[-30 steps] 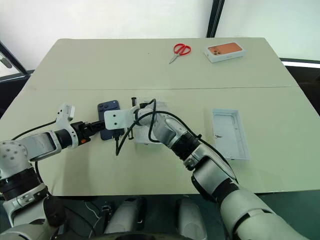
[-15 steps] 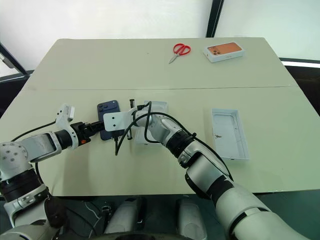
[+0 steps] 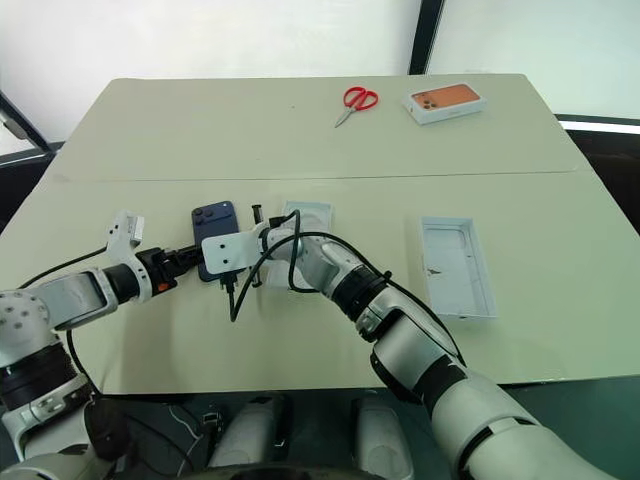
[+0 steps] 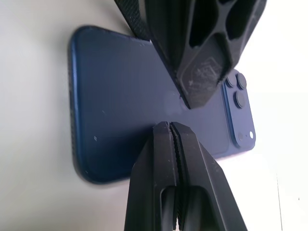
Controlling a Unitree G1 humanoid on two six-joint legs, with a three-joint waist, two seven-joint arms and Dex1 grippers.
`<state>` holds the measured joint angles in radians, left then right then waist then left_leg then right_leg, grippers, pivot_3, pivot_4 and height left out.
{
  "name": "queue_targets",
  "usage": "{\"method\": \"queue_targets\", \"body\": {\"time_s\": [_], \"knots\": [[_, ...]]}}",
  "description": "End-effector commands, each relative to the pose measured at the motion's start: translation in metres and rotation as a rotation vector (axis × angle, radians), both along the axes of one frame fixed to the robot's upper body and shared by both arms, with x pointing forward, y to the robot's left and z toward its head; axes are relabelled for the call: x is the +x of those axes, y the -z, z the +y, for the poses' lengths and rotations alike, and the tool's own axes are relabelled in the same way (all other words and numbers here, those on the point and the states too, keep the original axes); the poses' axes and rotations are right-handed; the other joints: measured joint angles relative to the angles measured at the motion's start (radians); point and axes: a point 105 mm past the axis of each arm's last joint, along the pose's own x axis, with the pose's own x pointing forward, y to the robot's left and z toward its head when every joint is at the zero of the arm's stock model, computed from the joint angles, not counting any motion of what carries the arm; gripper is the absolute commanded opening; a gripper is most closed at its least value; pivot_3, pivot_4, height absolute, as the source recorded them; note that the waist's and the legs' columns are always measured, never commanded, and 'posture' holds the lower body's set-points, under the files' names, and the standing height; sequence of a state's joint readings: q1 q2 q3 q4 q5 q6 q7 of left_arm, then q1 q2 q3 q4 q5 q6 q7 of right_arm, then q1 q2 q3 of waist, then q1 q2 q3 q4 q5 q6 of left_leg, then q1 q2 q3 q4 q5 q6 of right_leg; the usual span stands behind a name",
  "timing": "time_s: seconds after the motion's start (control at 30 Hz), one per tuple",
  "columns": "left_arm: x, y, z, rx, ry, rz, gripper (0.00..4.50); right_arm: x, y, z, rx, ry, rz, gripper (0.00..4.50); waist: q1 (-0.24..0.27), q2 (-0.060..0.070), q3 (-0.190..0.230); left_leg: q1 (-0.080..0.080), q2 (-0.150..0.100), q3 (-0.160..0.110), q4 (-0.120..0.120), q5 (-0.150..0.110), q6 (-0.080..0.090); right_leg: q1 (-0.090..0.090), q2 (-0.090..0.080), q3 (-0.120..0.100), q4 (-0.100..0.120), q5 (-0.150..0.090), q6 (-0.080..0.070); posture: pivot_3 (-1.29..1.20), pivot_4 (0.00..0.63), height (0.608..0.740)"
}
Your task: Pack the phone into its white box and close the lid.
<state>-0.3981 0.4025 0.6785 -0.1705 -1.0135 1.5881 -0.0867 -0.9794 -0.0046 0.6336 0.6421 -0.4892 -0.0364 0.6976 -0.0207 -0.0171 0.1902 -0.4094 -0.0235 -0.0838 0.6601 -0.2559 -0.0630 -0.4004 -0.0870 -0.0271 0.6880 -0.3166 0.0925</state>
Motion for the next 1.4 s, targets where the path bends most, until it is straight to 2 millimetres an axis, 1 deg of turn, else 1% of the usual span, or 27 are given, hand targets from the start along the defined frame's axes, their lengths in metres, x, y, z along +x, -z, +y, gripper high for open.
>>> {"method": "queue_targets", "body": {"time_s": [0.03,0.07,0.13,0.2,0.27,0.33,0.47,0.67,0.87,1.1,1.23,1.33,1.4], "knots": [[-0.005,0.009,0.001,0.006,0.022,0.054,4.50,0.004,-0.016,0.005,0.018,0.005,-0.082,0.06,0.000,0.000,0.000,0.000,0.000,0.000,0.000,0.000,0.000,0.000,0.000,0.000,0.000,0.000,0.000,0.00,0.150,0.698],[-0.005,0.008,0.002,0.006,0.022,0.055,4.50,0.006,-0.018,0.004,0.016,0.012,-0.097,0.06,0.000,0.000,0.000,0.000,0.000,0.000,0.000,0.000,0.000,0.000,0.000,0.000,0.000,0.000,0.000,0.00,0.150,0.698],[-0.005,0.006,0.001,0.009,0.030,0.047,4.50,0.017,-0.028,-0.007,0.025,0.059,-0.124,0.06,0.000,0.000,0.000,0.000,0.000,0.000,0.000,0.000,0.000,0.000,0.000,0.000,0.000,0.000,0.000,0.00,0.150,0.698],[-0.005,0.004,0.001,0.012,0.036,0.039,4.50,0.030,-0.034,-0.024,-0.003,0.108,-0.171,0.06,0.000,0.000,0.000,0.000,0.000,0.000,0.000,0.000,0.000,0.000,0.000,0.000,0.000,0.000,0.000,0.00,0.150,0.698],[-0.005,0.004,0.000,0.012,0.039,0.037,4.50,0.036,-0.033,-0.036,-0.040,0.123,-0.200,0.06,0.004,0.000,0.000,0.000,0.000,0.000,-0.001,0.000,0.000,0.000,0.000,0.000,0.000,0.000,0.000,0.00,0.150,0.698],[-0.005,0.004,-0.002,0.010,0.041,0.036,4.50,0.035,-0.029,-0.038,-0.054,0.119,-0.191,0.06,0.003,0.000,0.000,0.000,-0.001,0.000,-0.001,0.000,0.000,0.000,-0.001,0.000,-0.001,0.000,0.000,0.00,0.150,0.698],[-0.005,0.004,-0.004,0.008,0.042,0.035,4.50,0.032,-0.020,-0.037,-0.076,0.100,-0.183,0.06,-0.002,0.000,0.000,0.000,0.000,0.000,-0.002,0.001,-0.001,-0.001,0.000,0.000,0.000,0.000,0.000,0.00,0.150,0.698],[-0.005,0.004,-0.007,0.007,0.044,0.031,4.50,0.020,-0.006,-0.024,-0.079,0.040,-0.148,0.06,0.001,0.000,0.000,0.000,0.000,0.001,-0.003,0.001,-0.002,-0.002,0.000,0.000,0.000,0.000,0.000,0.00,0.150,0.698],[-0.004,0.004,-0.008,0.006,0.043,0.030,4.50,0.009,-0.003,-0.013,-0.105,-0.037,-0.144,0.06,0.001,0.000,0.000,0.000,0.000,0.000,-0.003,0.001,-0.002,-0.002,0.000,0.000,0.000,0.000,0.000,0.00,0.150,0.698],[-0.003,0.003,-0.010,0.005,0.047,0.028,4.50,0.005,-0.006,-0.005,-0.107,-0.070,-0.156,0.06,0.000,0.000,0.000,0.000,0.000,0.000,-0.003,0.001,-0.002,-0.002,0.000,0.000,0.001,0.000,0.000,0.00,0.150,0.698],[-0.002,0.001,-0.012,-0.004,0.051,0.018,4.50,-0.001,-0.007,0.000,-0.104,-0.103,-0.153,0.06,0.000,0.000,0.000,0.000,0.000,0.000,-0.003,0.001,-0.002,-0.001,0.000,0.000,0.001,0.000,0.000,0.00,0.150,0.698],[-0.001,-0.009,-0.019,-0.051,0.073,-0.025,4.50,-0.003,-0.003,0.000,-0.108,-0.108,-0.143,0.06,0.001,0.000,0.000,0.000,0.000,0.000,-0.003,0.001,-0.002,-0.001,0.000,0.000,0.001,0.000,0.000,0.00,0.150,0.698],[0.000,-0.011,-0.021,-0.068,0.077,-0.035,4.50,-0.003,-0.001,-0.001,-0.108,-0.107,-0.138,0.06,0.001,0.000,0.000,0.000,0.000,0.000,-0.003,0.001,-0.002,-0.001,0.000,0.000,0.001,0.000,0.000,0.00,0.150,0.698]]}}
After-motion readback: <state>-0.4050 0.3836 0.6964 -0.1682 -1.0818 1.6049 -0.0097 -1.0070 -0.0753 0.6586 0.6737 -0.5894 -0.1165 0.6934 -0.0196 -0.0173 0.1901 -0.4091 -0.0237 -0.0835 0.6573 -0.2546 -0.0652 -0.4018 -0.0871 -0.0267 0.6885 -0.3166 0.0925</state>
